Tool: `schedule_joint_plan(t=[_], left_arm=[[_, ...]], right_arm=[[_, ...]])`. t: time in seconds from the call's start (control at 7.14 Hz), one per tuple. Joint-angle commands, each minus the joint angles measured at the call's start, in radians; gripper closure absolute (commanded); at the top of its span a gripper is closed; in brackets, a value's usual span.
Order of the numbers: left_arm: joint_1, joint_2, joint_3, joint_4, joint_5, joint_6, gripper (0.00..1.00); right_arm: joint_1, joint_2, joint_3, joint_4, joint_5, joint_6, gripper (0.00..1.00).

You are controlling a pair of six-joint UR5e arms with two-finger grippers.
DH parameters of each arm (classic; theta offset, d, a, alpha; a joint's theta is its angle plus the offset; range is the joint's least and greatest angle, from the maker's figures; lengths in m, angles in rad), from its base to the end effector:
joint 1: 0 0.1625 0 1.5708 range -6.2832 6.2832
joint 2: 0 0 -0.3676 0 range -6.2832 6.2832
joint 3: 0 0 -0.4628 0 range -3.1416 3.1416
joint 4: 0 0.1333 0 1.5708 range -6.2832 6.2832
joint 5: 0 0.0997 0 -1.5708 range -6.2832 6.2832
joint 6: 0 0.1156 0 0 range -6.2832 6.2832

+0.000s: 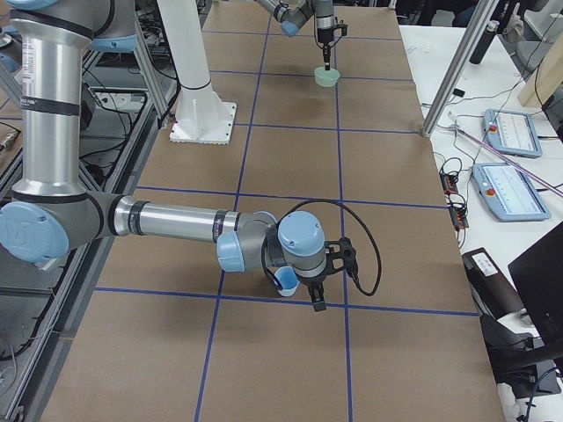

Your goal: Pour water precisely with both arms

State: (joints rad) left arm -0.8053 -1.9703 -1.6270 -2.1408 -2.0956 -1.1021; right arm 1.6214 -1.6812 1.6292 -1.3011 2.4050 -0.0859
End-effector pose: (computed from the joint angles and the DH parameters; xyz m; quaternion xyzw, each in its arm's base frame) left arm 0.4278 -0.5539 0.2641 0.1002 0.5154 -0.0155 0.8510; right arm 0.0747 -0.5327 0.6062 0.1266 -0.3950 -0.0600 0.9079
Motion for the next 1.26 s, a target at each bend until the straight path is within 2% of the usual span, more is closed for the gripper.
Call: schedule_joint_plan(t=[0.0,0.28,0.7,0.84,0.98,1.12], left_arm=[[0.156,-0.17,0.019,0.138,0.133,-0.115,1.0],[0.256,-0.307,0.076,0.249,0.241,-0.171,1.0],[0.278,-0.32,0.108,0.249,0.267,-0.176,1.0],[0.278,-0.32,0.121,0.248,0.267,-0.174,0.9],[0.279,-0.321,0.133,0.243,0.267,-0.174,0.62],[0.279,-0.321,0.134,0.243,0.267,-0.174,0.39]], right_arm=[[0.0,0.0,0.0,0.0,-0.001,0.0,0.0],[0.0,0.0,0.0,-0.001,0.0,0.002,0.0],[0.0,0.003,0.0,0.0,-0.001,0.002,0.0],[0.0,0.005,0.0,-0.001,0.0,0.002,0.0],[0.0,0.005,0.0,0.0,-0.001,0.003,0.0],[0.0,0.005,0.001,0.0,0.0,0.026,0.0]])
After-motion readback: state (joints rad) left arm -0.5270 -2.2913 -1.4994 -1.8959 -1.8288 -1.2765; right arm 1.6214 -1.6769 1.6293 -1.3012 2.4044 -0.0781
